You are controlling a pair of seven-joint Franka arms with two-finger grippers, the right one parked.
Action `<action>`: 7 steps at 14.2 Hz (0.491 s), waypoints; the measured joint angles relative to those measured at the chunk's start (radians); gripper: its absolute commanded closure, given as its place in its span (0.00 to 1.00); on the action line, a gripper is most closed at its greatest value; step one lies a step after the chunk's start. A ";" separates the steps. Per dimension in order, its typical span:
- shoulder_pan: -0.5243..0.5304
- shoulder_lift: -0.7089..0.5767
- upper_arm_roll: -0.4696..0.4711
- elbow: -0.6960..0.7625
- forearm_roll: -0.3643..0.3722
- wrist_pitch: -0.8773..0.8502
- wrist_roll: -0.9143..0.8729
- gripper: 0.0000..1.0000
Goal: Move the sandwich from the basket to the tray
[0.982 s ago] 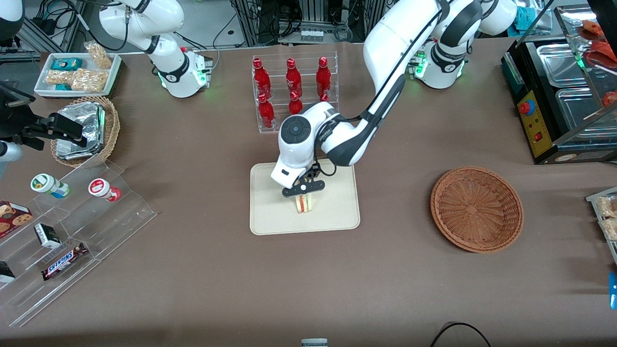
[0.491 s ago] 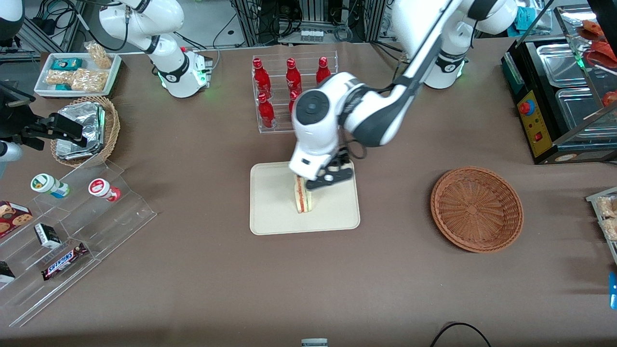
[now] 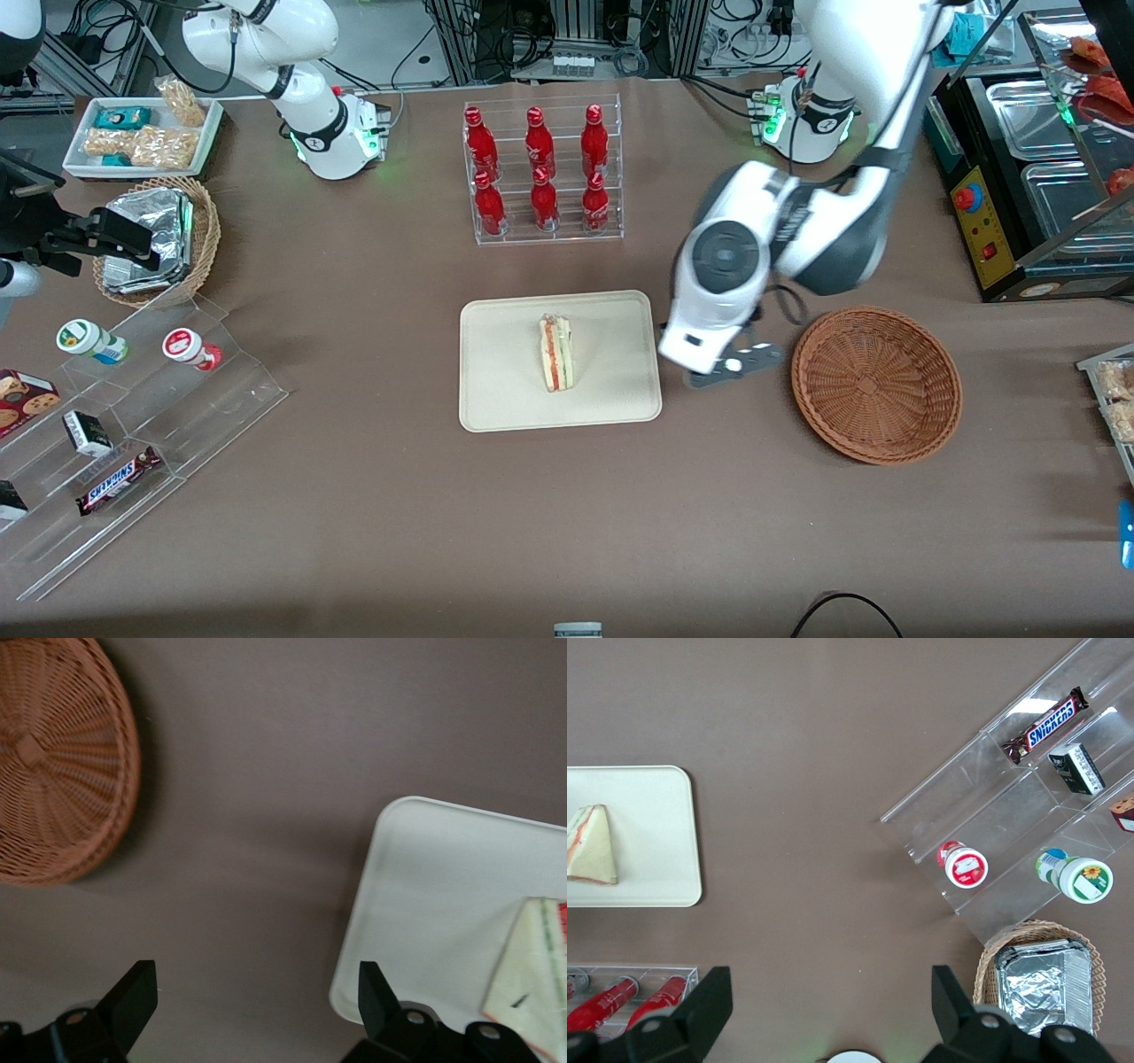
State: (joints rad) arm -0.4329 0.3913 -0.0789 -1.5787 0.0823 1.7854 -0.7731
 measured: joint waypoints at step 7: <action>0.168 -0.264 0.001 -0.205 -0.001 -0.044 0.324 0.00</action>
State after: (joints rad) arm -0.2648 0.1277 -0.0782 -1.7832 0.0813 1.7415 -0.4492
